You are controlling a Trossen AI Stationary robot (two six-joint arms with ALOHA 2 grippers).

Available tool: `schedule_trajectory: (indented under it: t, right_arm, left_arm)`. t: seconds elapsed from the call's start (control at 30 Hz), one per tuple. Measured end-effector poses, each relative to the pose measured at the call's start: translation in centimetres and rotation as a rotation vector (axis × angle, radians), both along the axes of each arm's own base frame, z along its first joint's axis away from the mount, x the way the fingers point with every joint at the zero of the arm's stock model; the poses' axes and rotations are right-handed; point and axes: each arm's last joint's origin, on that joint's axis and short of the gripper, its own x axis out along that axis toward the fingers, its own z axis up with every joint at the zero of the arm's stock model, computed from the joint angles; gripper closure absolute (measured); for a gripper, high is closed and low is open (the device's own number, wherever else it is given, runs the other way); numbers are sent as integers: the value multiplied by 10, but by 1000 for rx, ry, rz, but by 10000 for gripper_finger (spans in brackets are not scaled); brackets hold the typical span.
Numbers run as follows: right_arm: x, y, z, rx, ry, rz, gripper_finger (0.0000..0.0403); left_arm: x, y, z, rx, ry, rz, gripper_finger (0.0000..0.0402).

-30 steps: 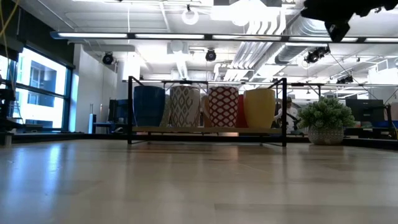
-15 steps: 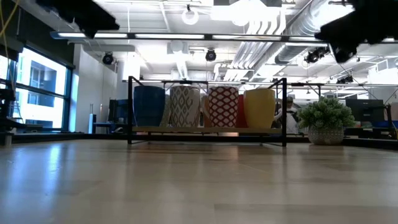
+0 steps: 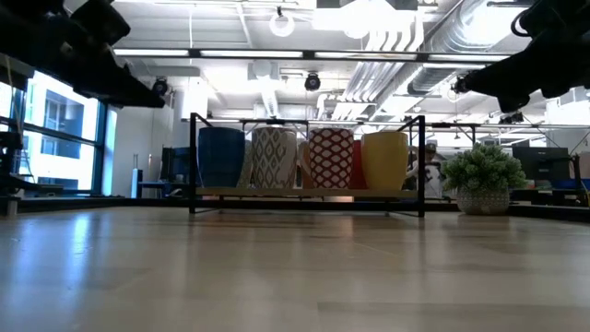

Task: Place coffee mugs
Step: Return to Home Position

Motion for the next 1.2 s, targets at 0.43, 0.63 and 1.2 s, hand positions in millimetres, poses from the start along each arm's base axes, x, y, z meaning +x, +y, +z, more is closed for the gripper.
schedule_trajectory:
  t: [0.43, 0.63, 1.2]
  right_arm:
    - [0, -2, -1, -47, 6, -68, 324]
    - [0, -2, -1, -44, 7, -49, 324]
    - [0, -2, -1, -44, 7, -48, 324]
  left_arm:
    - [-5, 2, -2, 27, -9, 43, 291]
    - [-5, 2, -2, 49, -4, 35, 291]
    - [-5, 2, -2, 49, -2, 34, 291]
